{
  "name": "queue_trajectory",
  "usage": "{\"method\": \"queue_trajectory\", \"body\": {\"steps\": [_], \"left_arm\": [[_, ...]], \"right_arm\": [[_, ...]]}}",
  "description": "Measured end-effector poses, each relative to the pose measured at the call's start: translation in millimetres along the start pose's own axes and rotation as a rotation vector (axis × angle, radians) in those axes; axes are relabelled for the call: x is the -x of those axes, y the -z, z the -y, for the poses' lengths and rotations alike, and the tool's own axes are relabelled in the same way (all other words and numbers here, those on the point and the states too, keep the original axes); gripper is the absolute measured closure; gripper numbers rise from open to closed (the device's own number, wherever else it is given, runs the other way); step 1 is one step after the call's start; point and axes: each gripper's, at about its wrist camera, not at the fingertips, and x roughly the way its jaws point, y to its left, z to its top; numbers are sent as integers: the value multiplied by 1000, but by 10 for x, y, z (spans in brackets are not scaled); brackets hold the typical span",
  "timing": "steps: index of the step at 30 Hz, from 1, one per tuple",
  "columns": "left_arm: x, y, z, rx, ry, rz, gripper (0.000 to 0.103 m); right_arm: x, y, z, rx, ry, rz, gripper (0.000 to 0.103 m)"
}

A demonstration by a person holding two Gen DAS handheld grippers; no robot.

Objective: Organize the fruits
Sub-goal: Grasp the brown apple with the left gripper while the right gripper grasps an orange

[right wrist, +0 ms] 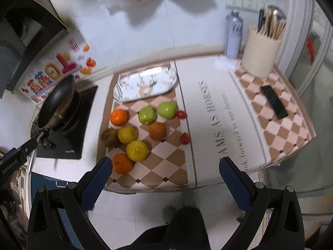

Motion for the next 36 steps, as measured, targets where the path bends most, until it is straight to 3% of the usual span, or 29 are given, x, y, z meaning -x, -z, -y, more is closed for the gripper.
{"method": "queue_trajectory", "body": {"steps": [6,8,13,17,26,27,29,30,33,36], "left_arm": [[-852,-218,186,3,19,-175,0],[-1226,-271,243,23,60,-279,0],[-2023,-295,338,126,159,-503,17],[-2508,-290,431,196,200,-624,19],[-2948,-191,723,207,244,-730,19],[-2946,-186,738,213,249,-725,21],[-2929,-179,759,217,268,-714,38],[-2924,-165,786,206,267,-720,41],[-2844,-134,847,164,263,-705,42],[-2756,-101,901,132,240,-681,40]], "right_arm": [[-943,-292,79,-64,-103,-141,1],[-1261,-392,91,-88,-136,-189,4],[-2079,-600,117,-123,-170,-310,16],[-2454,-639,116,-145,-186,-386,17],[-2901,-654,79,-179,-222,-479,27],[-2927,-661,64,-178,-226,-482,28],[-2976,-669,21,-171,-232,-490,34],[-2999,-674,-7,-164,-226,-494,34],[-3020,-688,-67,-129,-195,-497,44],[-3035,-701,-100,-116,-189,-498,45]]}}
